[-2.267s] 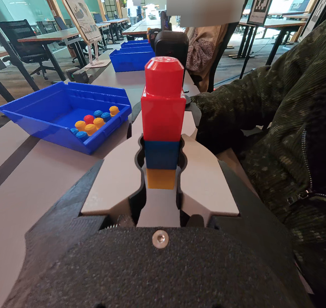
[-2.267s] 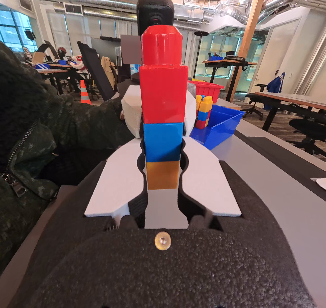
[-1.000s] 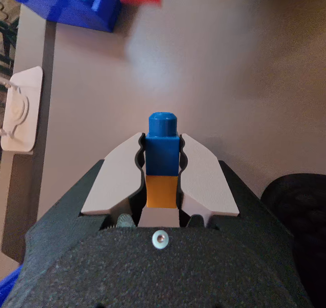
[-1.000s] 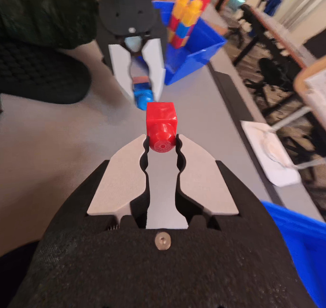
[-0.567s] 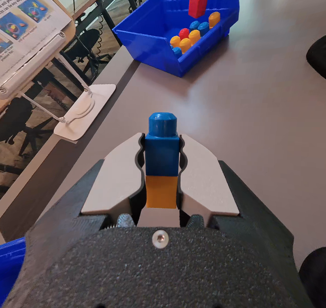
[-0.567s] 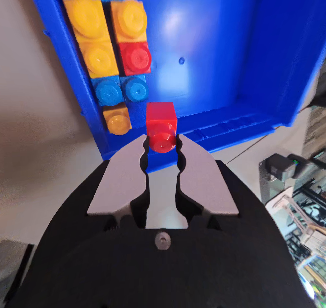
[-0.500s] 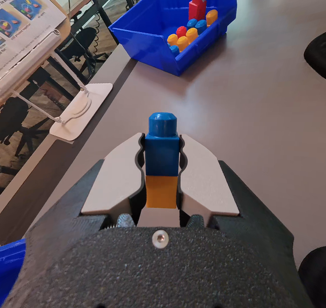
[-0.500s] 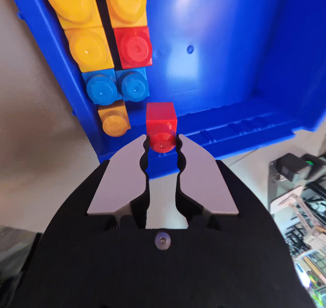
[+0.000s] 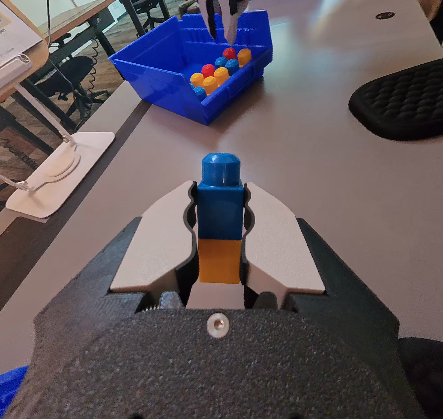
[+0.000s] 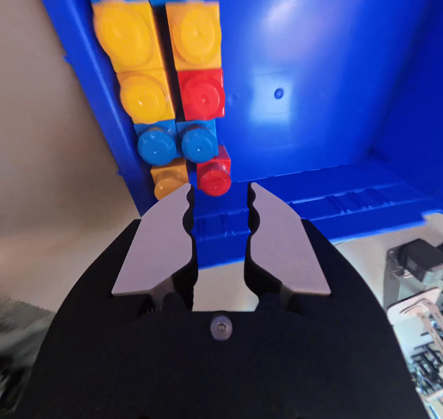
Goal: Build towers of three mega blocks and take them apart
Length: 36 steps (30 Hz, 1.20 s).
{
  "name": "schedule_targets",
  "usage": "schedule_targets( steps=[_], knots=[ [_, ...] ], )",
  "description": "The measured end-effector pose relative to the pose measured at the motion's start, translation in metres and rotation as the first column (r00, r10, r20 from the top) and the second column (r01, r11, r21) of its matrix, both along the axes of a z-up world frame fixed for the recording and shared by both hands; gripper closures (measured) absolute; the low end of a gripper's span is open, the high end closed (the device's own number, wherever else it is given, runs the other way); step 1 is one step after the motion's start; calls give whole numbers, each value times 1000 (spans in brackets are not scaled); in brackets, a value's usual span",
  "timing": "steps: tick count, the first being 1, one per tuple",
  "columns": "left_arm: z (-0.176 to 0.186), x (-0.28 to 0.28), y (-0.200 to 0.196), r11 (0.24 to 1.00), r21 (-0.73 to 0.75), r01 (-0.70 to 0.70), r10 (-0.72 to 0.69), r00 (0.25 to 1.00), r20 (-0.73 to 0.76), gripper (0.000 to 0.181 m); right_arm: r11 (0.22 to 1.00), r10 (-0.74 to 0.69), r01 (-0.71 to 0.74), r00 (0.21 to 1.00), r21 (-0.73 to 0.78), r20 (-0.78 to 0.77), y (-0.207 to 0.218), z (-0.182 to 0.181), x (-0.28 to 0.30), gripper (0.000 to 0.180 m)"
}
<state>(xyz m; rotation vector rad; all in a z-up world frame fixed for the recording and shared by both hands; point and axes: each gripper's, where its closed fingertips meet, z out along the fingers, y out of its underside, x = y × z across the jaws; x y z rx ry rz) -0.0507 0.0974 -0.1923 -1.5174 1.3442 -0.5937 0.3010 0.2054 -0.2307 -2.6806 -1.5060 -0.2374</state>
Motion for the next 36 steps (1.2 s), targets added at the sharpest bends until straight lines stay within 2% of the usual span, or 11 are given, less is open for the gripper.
schedule_targets(
  steps=[4, 6, 8, 11, 16, 21, 25, 29, 30, 31, 36],
  knots=[
    [-1, 7, -7, 999, -24, 40, -39, 999, 24, 145, 972, 152, -119, 975, 201, -161, -4, 45, -60, 133],
    [0, 12, -12, 998, -28, 63, -62, 997, 37, 145, 930, 315, -233, 904, 284, -289, -25, 61, -117, 133],
    [-1, 16, -16, 996, -35, 81, -80, 996, 42, 145, 879, 458, -329, 786, 346, -415, -56, 71, -176, 134],
    [-2, 24, -24, 993, -33, 111, -109, 993, 51, 145, 821, 571, -424, 638, 383, -517, -101, 67, -243, 134],
    [-11, 35, -36, 989, -31, 147, -147, 989, 17, 145, 782, 616, -491, 513, 385, -598, -141, 43, -305, 135],
    [-19, 40, -40, 987, -43, 153, -154, 988, -16, 145, 777, 608, -515, 469, 362, -641, -150, 30, -324, 150],
    [-15, 41, -40, 985, -53, 161, -161, 987, 22, 144, 773, 618, -516, 478, 369, -625, -151, 32, -323, 151],
    [-32, 32, -31, 989, -70, 132, -136, 989, -61, 126, 780, 613, -496, 481, 382, -627, -148, 41, -314, 151],
    [-39, 28, -28, 990, -72, 120, -127, 987, -96, 129, 784, 609, -486, 480, 387, -631, -147, 44, -311, 151],
    [-46, 25, -24, 993, -56, 107, -113, 985, -128, 143, 788, 606, -476, 480, 392, -635, -145, 48, -308, 151],
    [-33, 27, -23, 989, -57, 135, -138, 990, -37, 144, 786, 612, -468, 496, 403, -616, -139, 57, -292, 151]
  ],
)
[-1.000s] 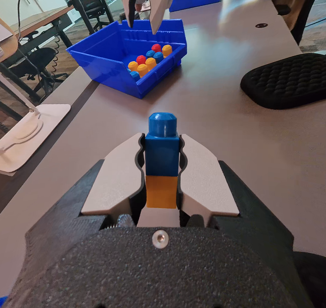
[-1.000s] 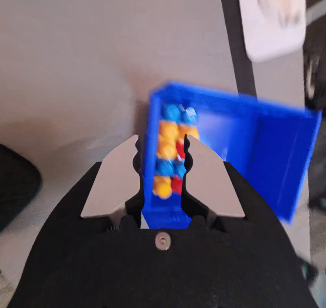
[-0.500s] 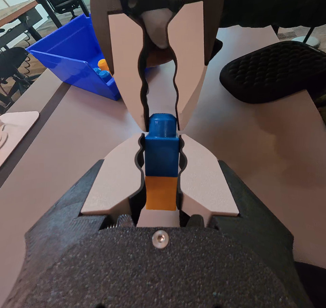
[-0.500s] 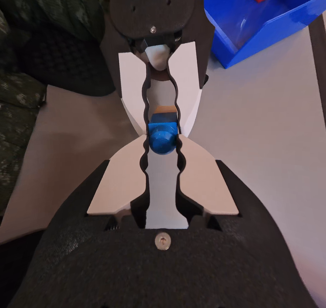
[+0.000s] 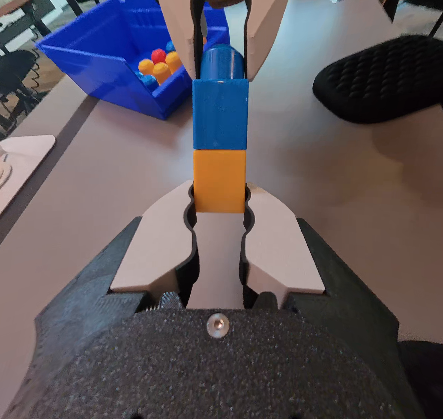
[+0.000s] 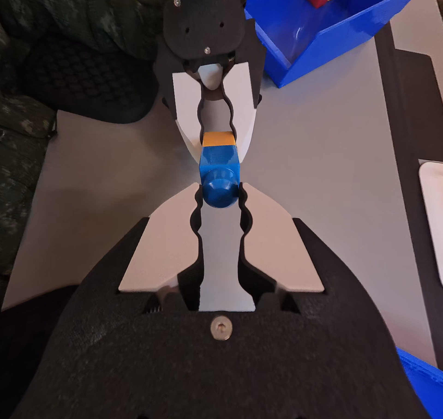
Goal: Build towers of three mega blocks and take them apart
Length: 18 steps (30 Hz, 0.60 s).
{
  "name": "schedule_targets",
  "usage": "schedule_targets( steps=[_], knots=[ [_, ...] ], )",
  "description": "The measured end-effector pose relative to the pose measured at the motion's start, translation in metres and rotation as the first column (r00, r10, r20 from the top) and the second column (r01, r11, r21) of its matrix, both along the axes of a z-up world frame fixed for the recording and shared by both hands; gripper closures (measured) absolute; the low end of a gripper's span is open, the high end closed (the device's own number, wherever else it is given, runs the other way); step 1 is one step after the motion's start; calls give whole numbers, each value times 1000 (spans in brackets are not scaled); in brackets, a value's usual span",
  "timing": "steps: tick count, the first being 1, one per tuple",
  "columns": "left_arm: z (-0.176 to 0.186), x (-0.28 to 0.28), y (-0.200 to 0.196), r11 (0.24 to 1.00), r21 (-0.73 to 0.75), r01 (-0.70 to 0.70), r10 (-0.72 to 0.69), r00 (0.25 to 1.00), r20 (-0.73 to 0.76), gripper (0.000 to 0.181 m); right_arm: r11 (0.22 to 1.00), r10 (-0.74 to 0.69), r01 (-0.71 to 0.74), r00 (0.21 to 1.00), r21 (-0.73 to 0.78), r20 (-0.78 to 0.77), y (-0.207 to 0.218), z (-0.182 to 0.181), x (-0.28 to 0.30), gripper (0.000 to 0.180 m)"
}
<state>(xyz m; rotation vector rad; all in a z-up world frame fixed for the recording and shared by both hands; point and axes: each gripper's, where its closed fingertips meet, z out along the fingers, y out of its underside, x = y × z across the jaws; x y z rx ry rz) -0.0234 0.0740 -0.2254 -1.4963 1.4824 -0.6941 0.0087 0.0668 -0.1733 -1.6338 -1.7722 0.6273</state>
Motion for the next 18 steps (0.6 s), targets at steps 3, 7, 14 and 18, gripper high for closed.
schedule_targets(
  steps=[3, 7, 14, 18],
  knots=[
    [8, -1, 2, 1000, -26, -1, 2, 999, 40, 145, 1000, 15, -15, 1000, 11, -5, 5, 15, 3, 151],
    [-12, -22, 23, 996, -26, -88, 87, 995, -52, 181, 999, 19, -18, 999, 42, -42, 19, 51, 2, 151],
    [5, -30, 43, 983, -111, -147, 161, 978, 129, 173, 994, -89, 100, 979, 51, -186, 57, 113, 35, 151],
    [21, -20, 34, 985, -107, -132, 150, 971, 186, 138, 996, -84, 86, 988, 14, -130, 54, 80, 30, 151]
  ],
)
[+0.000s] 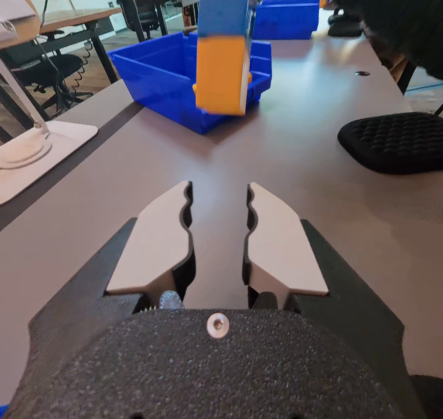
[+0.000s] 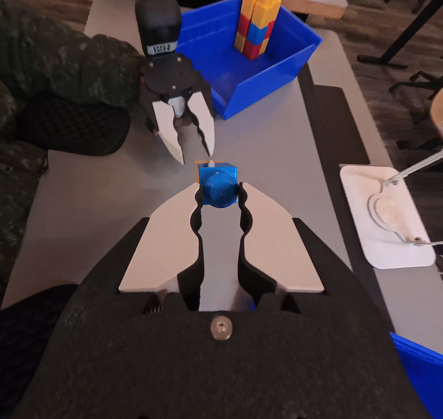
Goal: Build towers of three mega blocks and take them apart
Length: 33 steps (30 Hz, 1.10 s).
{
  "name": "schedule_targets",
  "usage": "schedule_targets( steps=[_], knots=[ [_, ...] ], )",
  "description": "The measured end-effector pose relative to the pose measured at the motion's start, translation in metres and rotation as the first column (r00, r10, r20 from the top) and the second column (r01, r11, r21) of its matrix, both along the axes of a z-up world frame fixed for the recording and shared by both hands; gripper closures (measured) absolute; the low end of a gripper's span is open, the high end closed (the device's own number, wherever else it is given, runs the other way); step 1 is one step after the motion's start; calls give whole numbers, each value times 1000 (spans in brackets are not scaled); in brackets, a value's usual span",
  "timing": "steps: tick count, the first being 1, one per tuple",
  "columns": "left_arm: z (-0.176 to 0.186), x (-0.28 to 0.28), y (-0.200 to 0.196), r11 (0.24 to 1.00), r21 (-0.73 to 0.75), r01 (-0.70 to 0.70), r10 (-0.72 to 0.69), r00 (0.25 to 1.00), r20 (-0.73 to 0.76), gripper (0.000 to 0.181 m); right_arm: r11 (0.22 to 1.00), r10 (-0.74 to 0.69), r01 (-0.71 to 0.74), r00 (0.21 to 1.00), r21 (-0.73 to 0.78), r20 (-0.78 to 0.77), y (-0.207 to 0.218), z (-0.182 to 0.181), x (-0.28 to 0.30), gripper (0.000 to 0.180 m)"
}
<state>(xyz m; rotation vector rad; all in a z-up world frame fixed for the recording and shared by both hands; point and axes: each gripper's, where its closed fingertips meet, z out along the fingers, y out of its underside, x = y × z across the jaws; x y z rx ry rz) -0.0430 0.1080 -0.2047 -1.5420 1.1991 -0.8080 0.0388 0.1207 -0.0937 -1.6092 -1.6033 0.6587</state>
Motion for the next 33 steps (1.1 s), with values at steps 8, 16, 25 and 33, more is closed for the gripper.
schedule_targets(
  steps=[8, 16, 25, 33],
  knots=[
    [2, 26, -21, 998, 32, 46, -45, 999, -11, 142, 988, 135, -131, 990, -83, 41, -30, -48, -45, 151],
    [-33, 6, -11, 999, 25, 39, -32, 975, -222, 144, 988, 127, -137, 982, -68, -138, -19, 10, -35, 152],
    [-26, 7, -6, 1000, 7, 10, -8, 984, -176, 144, 666, -676, 618, 737, 418, -12, 151, 42, 128, 151],
    [-32, 6, -4, 1000, -20, 5, -8, 985, -172, 144, 702, -699, 667, 576, 251, 423, 182, -106, 188, 151]
  ],
)
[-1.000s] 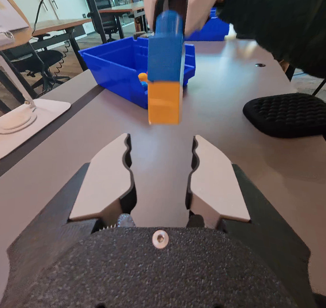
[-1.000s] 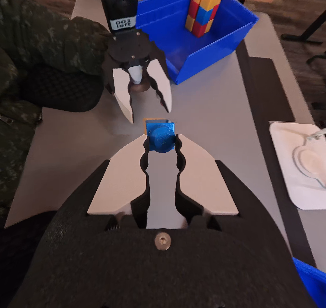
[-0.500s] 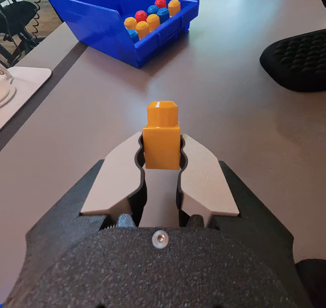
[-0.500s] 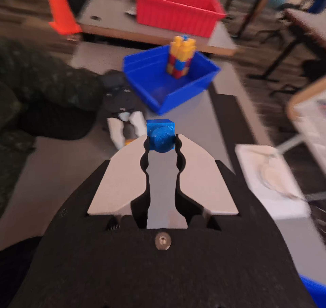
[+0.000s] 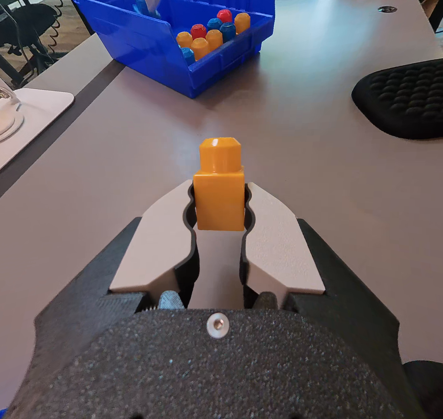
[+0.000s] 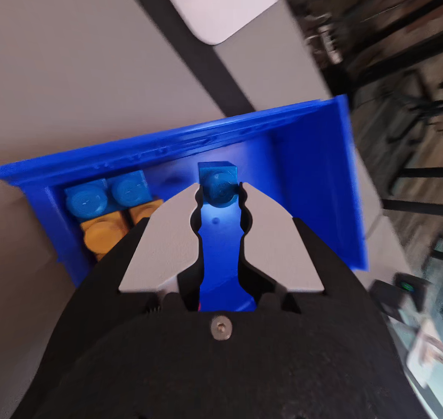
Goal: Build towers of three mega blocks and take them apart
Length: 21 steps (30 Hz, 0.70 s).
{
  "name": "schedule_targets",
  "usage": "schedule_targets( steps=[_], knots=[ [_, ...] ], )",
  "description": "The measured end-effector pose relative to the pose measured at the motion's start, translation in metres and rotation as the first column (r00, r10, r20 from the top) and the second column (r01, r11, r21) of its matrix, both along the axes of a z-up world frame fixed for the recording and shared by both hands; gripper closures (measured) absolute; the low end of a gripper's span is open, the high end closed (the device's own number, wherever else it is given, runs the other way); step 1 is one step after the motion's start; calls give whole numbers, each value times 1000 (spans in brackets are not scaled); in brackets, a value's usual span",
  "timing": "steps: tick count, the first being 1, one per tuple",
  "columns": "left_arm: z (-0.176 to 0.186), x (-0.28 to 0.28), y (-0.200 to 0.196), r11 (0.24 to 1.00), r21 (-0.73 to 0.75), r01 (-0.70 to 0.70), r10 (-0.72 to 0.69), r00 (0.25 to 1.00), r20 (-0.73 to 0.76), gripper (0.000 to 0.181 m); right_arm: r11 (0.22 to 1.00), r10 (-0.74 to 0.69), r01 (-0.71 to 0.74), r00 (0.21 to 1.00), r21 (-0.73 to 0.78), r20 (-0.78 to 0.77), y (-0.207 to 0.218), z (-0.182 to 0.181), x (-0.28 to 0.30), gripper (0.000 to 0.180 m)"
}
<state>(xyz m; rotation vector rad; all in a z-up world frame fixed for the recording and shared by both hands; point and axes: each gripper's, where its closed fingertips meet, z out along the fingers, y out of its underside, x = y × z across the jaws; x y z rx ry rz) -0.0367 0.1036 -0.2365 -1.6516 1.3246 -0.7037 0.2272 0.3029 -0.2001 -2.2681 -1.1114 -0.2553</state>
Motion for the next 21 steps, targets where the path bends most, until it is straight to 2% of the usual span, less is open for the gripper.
schedule_targets(
  steps=[3, 5, 7, 11, 13, 17, 21],
  knots=[
    [-3, 0, 0, 1000, -15, 4, -4, 1000, -2, 144, 984, 41, -44, 999, -171, -21, -8, -36, -12, 151],
    [-4, 0, -1, 1000, -18, 8, -8, 1000, -6, 144, 958, 63, -76, 996, -277, -57, -15, -49, -20, 151],
    [-3, 0, -2, 1000, -20, 11, -11, 1000, 1, 144, 943, 72, -95, 994, -318, -85, -16, -53, -26, 151],
    [-1, 0, -2, 1000, -24, 14, -13, 1000, 19, 144, 939, 73, -110, 990, -327, -123, -13, -51, -30, 151],
    [0, 1, -2, 1000, -24, 13, -12, 1000, 27, 144, 944, 83, -119, 988, -307, -128, -15, -45, -30, 145],
    [4, 2, -2, 1000, -22, 9, -8, 999, 50, 144, 974, 115, -146, 978, -174, -174, -19, -11, -39, 140],
    [5, 4, -4, 1000, -5, 16, -15, 998, 56, 144, 957, 233, -267, 941, -113, -246, -53, 24, -69, 141]
  ],
)
